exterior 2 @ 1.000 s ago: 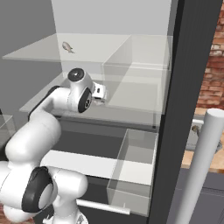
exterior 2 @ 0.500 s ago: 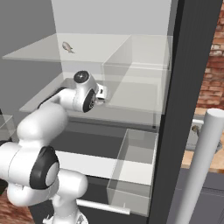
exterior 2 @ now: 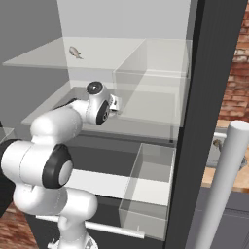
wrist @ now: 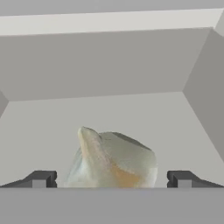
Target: Place one garlic and one fish in each tupperware on the nearby counter, to pack two identical lunches.
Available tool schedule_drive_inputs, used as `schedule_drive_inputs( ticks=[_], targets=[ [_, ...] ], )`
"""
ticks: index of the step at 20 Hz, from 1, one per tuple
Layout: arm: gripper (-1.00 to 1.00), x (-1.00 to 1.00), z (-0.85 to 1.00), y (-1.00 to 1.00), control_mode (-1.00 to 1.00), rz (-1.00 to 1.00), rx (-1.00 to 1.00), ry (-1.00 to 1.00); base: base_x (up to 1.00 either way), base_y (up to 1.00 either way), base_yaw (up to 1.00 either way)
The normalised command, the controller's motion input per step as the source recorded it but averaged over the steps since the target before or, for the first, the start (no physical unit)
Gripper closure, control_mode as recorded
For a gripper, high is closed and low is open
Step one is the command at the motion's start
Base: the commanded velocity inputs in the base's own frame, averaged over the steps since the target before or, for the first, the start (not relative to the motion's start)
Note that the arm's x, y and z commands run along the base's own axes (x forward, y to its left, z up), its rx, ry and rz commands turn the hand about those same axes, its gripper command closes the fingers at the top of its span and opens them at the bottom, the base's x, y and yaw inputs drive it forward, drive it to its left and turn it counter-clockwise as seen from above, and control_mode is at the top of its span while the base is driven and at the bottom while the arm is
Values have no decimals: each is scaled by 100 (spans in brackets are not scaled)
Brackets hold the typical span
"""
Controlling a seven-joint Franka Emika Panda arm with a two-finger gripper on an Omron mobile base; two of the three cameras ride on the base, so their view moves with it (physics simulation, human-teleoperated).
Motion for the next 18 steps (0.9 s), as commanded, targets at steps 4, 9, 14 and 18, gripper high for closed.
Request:
schedule_drive_inputs(
  ticks=[4, 9, 14, 18],
  targets=[
    [-100, 16, -20, 0, -100, 0, 0, 0, 0, 0, 0],
    [-100, 3, -22, 0, -100, 0, 0, 0, 0, 0, 0],
    [-100, 2, -30, 0, -100, -1, 0, 2, 0, 0, 0],
    [-100, 0, -38, 0, -100, -2, 0, 4, 0, 0, 0]
  ],
)
